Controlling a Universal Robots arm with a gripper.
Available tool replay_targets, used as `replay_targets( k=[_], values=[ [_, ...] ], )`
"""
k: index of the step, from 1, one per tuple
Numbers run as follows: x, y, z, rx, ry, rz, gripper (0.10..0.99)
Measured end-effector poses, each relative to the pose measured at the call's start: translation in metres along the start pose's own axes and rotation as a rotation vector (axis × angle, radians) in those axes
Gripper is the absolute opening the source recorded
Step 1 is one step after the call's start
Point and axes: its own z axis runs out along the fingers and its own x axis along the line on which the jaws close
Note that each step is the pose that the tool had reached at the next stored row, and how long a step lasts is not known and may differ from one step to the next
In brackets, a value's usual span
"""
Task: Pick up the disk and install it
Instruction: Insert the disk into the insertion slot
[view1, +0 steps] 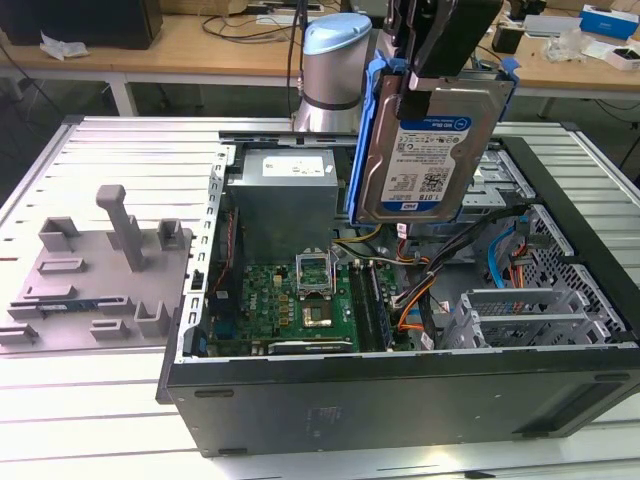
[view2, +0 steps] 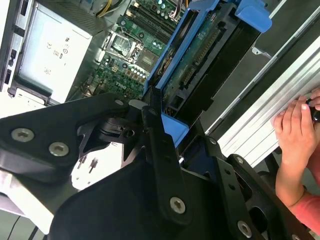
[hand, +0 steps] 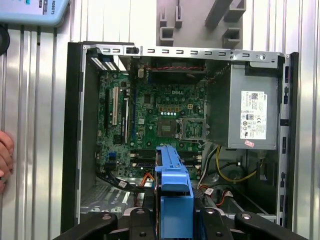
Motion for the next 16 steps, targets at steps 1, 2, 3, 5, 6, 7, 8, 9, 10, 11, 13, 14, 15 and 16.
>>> replay_targets(
  k=[1,2,3,5,6,7,8,9,10,11,13,14,15,16],
  values=[
    [0.0,-0.0001,0.0,0.0,0.0,0.0,0.369],
    [0.0,-0.0001,0.0,0.0,0.0,0.0,0.369],
    [0.0,-0.0001,0.0,0.0,0.0,0.0,0.369],
    [0.0,-0.0003,0.0,0.0,0.0,0.0,0.369],
    [0.0001,-0.0003,-0.0001,0.001,-0.0006,0.0,0.369],
    [0.0007,0.0002,0.0,0.003,-0.0076,0.0,0.369],
    [0.0011,0.0008,0.0001,0.007,-0.0156,0.0,0.369],
    [0.0015,0.0012,0.0001,0.01,-0.0208,0.0,0.369],
    [0.0024,0.0016,0.0002,0.014,-0.028,-0.001,0.369],
    [0.0037,0.0019,0.0007,0.017,-0.0307,-0.001,0.369],
    [0.0043,0.0019,0.0014,0.018,-0.0307,0.002,0.369],
    [0.0047,0.002,0.0019,0.019,-0.0307,0.007,0.369],
    [0.0052,0.002,0.0023,0.019,-0.0307,0.009,0.369],
    [0.0059,0.002,0.0028,0.019,-0.0309,0.012,0.369]
  ],
)
